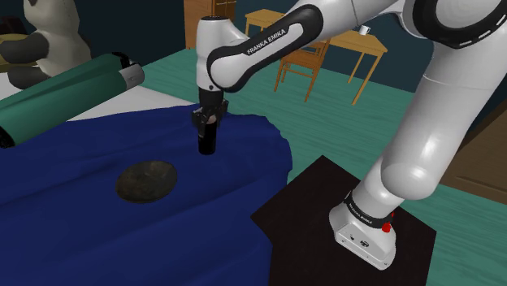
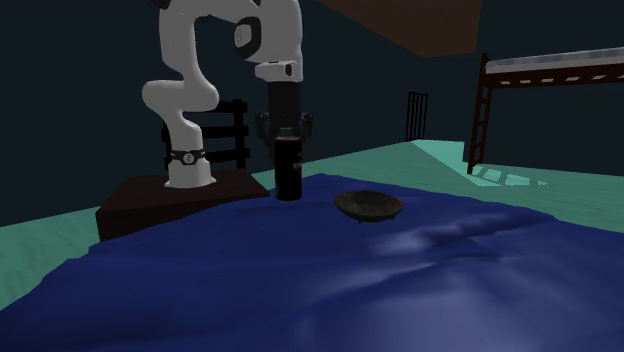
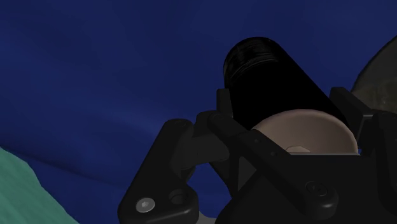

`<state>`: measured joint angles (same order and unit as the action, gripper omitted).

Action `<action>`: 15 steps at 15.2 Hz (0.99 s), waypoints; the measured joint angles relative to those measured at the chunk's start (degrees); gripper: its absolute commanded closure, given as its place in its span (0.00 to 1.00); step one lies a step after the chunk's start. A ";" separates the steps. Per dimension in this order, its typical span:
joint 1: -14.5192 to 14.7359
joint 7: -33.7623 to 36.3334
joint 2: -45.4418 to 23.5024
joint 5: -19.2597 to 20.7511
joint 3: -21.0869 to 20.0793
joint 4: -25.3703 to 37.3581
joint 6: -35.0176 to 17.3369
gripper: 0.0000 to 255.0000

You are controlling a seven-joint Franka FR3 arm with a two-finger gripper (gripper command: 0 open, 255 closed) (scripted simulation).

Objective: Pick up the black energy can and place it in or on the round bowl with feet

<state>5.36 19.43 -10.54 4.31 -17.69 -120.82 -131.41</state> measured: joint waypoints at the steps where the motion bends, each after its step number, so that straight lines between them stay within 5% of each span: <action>1: -0.03 -0.13 0.28 -0.15 -0.03 0.49 0.75 1.00; 8: 0.16 -0.20 2.33 -1.10 -0.51 3.24 5.46 1.00; 15: 5.42 8.23 -3.41 1.53 -3.07 13.45 10.52 1.00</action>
<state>10.78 27.66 -13.95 5.84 -20.76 -107.37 -120.88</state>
